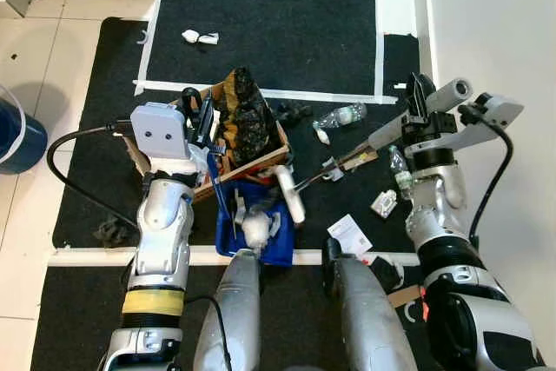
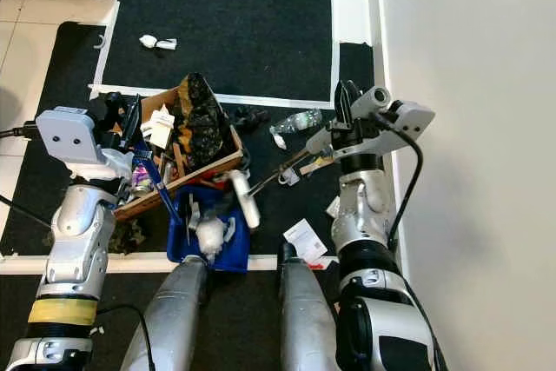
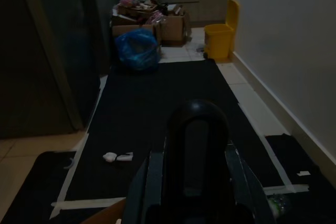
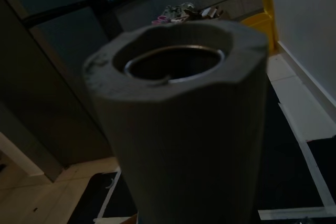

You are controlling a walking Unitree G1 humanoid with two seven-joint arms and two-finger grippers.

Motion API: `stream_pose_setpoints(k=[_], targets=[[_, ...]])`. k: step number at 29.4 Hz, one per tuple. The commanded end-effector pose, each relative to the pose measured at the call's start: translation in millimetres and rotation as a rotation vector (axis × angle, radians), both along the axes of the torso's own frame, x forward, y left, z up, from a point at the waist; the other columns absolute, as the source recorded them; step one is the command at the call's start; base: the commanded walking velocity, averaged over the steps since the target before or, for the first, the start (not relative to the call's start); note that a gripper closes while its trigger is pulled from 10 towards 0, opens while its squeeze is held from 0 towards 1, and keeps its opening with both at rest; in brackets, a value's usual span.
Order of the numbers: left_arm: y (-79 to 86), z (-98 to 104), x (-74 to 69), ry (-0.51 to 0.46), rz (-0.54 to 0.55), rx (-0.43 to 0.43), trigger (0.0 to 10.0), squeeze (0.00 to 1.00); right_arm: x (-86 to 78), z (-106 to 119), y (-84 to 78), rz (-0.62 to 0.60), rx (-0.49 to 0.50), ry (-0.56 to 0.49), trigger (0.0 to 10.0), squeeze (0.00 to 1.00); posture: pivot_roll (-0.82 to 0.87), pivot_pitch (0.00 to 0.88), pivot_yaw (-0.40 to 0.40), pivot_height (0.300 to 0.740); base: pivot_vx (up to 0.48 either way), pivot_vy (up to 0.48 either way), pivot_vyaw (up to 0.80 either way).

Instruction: Sweep floor

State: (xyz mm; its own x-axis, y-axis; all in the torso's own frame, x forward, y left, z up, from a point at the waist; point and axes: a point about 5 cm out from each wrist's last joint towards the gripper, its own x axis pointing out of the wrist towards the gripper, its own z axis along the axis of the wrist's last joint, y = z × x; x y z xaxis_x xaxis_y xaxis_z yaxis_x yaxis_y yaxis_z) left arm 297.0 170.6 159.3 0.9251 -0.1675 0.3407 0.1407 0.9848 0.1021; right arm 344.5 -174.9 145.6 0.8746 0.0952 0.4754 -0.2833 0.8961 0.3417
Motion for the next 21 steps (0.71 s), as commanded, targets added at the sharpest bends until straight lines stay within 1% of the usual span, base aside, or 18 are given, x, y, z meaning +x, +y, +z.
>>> stream_pose_setpoints(k=[1,3,4,7,10,11,12,13,16,17,18,20,21], targets=[[-11.4,-7.8,-1.3,0.018,-0.039,-0.021,10.0,0.0,-2.9,-0.1,-6.6,0.002,0.017,-0.009,10.0,0.0,0.2,0.362,-0.029,0.74,0.0,0.0,0.0],[-12.0,-7.9,-1.0,0.017,-0.041,-0.022,10.0,0.0,-2.7,1.6,-9.1,0.004,-0.001,-0.011,10.0,0.0,0.2,0.362,-0.029,0.74,0.0,0.0,0.0],[-12.9,-9.0,0.2,0.018,-0.044,-0.024,10.0,0.0,-2.9,4.8,-12.9,0.007,-0.045,-0.018,10.0,0.0,0.19,0.35,-0.032,0.74,0.0,0.0,0.0],[-13.5,-9.7,1.5,0.018,-0.044,-0.026,10.0,0.0,-3.2,7.6,-16.5,0.004,-0.064,-0.021,10.0,0.0,0.18,0.348,-0.033,0.74,0.0,0.0,0.0],[-14.2,-9.4,3.6,0.015,-0.043,-0.029,10.0,0.0,-3.4,11.4,-21.2,-0.013,-0.131,-0.027,10.0,0.0,0.18,0.345,-0.034,0.74,0.0,0.0,0.0],[-14.9,-9.3,4.1,0.014,-0.044,-0.031,10.0,0.0,-2.8,14.0,-25.5,-0.033,-0.135,-0.03,10.0,0.0,0.18,0.342,-0.036,0.74,0.0,0.0,0.0],[-14.9,-9.3,4.1,0.014,-0.044,-0.031,10.0,0.0,-2.8,14.0,-25.5,-0.033,-0.135,-0.03,10.0,0.0,0.18,0.342,-0.036,0.74,0.0,0.0,0.0],[-16.5,-9.4,4.5,0.011,-0.047,-0.034,10.0,0.0,-1.6,18.6,-32.7,-0.069,-0.141,-0.037,10.0,0.0,0.18,0.337,-0.039,0.74,0.0,0.0,0.0],[-17.5,-9.3,4.6,0.01,-0.05,-0.036,10.0,0.0,-1.0,20.8,-35.6,-0.086,-0.145,-0.042,10.0,0.0,0.18,0.337,-0.039,0.74,0.0,0.0,0.0],[-20.4,-8.9,4.5,0.004,-0.059,-0.043,10.0,0.0,-0.6,27.5,-45.4,-0.159,-0.187,-0.056,10.0,0.0,0.18,0.325,-0.041,0.74,0.0,0.0,0.0],[-21.3,-8.8,4.5,0.002,-0.062,-0.046,10.0,0.0,-0.8,30.3,-49.3,-0.191,-0.206,-0.063,10.0,0.0,0.18,0.325,-0.041,0.74,0.0,0.0,0.0],[-21.3,-8.8,4.5,0.002,-0.062,-0.046,10.0,0.0,-0.8,30.3,-49.3,-0.191,-0.206,-0.063,10.0,0.0,0.18,0.325,-0.041,0.74,0.0,0.0,0.0],[-23.1,-9.5,4.8,0.0,-0.067,-0.049,10.0,0.0,-1.4,37.3,-64.3,-0.309,-0.246,-0.066,10.0,0.0,0.18,0.3,-0.045,0.74,0.0,0.0,0.0]])
